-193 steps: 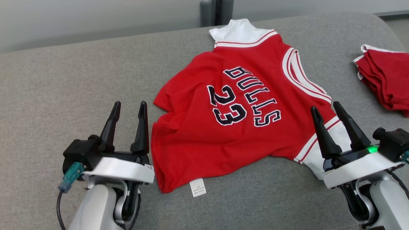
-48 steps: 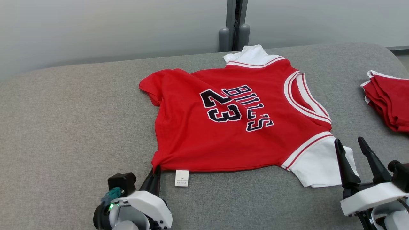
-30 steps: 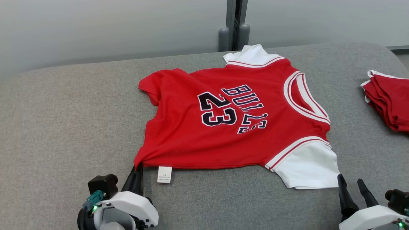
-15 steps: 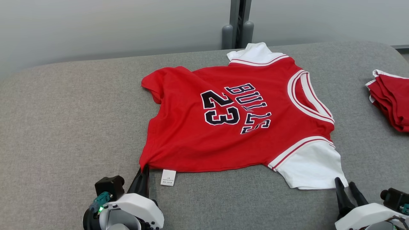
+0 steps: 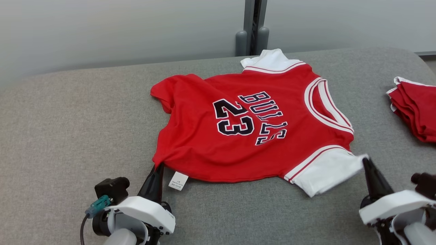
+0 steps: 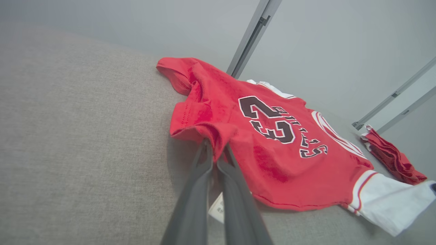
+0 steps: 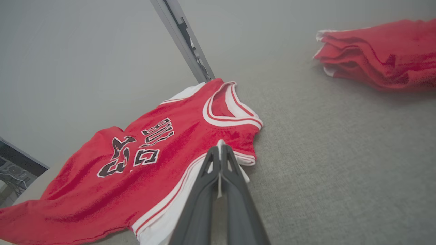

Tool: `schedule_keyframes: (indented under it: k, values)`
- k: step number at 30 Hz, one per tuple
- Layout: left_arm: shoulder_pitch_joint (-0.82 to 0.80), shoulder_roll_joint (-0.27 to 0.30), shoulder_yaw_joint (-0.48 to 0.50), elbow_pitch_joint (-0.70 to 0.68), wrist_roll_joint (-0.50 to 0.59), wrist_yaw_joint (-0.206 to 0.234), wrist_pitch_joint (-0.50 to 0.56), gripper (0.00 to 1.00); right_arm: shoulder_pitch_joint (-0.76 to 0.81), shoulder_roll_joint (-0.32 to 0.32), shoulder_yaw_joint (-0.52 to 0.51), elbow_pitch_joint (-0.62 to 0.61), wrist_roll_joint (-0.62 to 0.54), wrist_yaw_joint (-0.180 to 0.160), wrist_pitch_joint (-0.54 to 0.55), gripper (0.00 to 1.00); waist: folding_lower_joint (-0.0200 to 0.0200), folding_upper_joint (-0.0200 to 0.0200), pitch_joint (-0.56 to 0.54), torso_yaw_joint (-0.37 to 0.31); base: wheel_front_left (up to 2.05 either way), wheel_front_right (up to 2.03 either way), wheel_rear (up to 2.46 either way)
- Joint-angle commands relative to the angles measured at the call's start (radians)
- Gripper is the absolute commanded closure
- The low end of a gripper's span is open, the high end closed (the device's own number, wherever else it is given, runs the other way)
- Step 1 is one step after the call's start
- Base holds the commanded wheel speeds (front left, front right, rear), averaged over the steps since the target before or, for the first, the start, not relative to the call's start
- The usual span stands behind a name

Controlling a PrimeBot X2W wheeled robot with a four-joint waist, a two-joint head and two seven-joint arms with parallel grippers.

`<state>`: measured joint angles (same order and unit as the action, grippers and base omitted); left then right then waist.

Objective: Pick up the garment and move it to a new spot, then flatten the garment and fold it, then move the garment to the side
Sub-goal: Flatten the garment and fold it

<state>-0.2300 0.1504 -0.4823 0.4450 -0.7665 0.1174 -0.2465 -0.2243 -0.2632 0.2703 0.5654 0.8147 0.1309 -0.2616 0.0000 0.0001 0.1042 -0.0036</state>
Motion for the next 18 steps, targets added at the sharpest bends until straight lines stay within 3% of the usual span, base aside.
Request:
schedule_keyframes:
  k: [1,5,9,18]
  values:
    - [-0.010,0.013,0.007,-0.017,-0.016,-0.019,0.010,1.00,-0.011,-0.016,-0.017,-0.043,-0.015,0.000,-0.004,1.00,0.0000,-0.0001,-0.010,-0.005,0.00,0.00,0.00]
    - [-0.035,0.025,0.018,-0.085,-0.054,-0.053,0.050,1.00,-0.037,-0.046,-0.116,-0.183,-0.106,0.000,-0.004,1.00,0.0000,-0.0001,-0.032,-0.011,0.00,0.00,0.00]
    - [-0.061,0.046,0.053,-0.183,-0.102,-0.067,0.093,1.00,-0.061,-0.035,-0.179,-0.311,-0.172,0.000,-0.003,1.00,0.0000,-0.0001,-0.052,-0.019,0.00,0.00,0.00]
    - [-0.181,0.064,0.121,-0.387,-0.189,-0.037,0.202,1.00,-0.204,-0.114,-0.169,-0.447,-0.239,0.000,0.035,1.00,0.0000,-0.0001,-0.064,-0.034,0.00,0.00,0.00]
